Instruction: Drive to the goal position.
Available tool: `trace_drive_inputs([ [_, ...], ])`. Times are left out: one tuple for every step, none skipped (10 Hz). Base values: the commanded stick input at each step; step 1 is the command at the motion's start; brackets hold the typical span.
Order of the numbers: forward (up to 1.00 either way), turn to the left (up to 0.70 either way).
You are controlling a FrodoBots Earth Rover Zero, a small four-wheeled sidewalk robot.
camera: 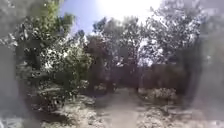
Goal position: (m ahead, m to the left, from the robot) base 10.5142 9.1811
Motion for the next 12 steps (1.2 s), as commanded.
trace_drive_inputs([
  [0.70, 0.29],
  [0.70, 0.20],
  [0.70, 0.00],
  [0.70, 0.00],
  [0.70, 0.00],
  [0.70, 0.00],
  [0.70, 0.00],
  [0.70, 0.00],
  [0.70, 0.00],
  [0.70, 0.00],
  [0.70, 0.00],
  [0.70, 0.00],
])
